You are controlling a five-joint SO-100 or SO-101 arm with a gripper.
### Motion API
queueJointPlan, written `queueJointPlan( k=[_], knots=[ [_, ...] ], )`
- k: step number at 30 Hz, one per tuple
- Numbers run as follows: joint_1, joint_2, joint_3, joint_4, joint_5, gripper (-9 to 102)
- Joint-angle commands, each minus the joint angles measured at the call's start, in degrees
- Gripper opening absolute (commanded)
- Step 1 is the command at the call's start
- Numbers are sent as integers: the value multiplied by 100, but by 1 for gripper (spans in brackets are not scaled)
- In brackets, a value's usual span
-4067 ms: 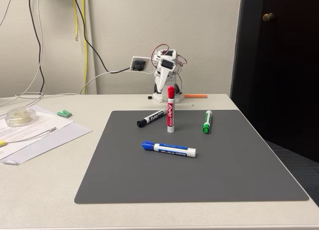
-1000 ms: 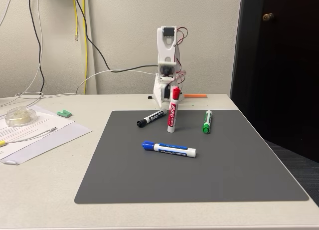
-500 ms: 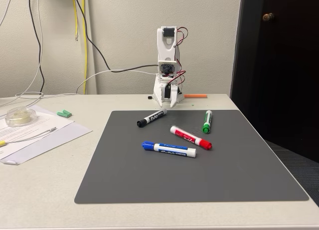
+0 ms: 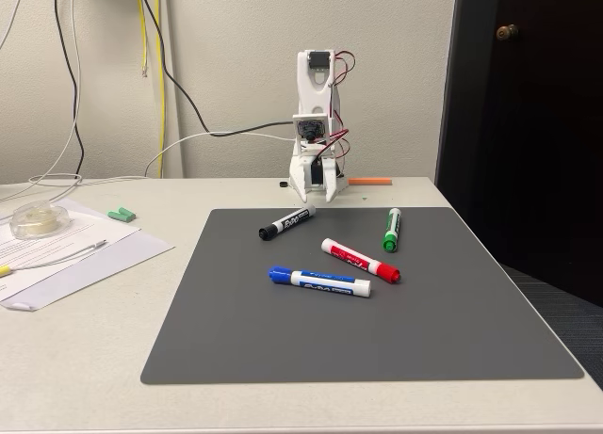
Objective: Pick up the red marker.
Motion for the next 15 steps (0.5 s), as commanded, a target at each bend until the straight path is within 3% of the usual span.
queueJointPlan(
  k=[1,9,15],
  knots=[
    [9,1828,-615,2769,176,19],
    [0,1907,-2101,5010,800,19],
    [-105,1538,-3832,7189,1705,29]
  ],
)
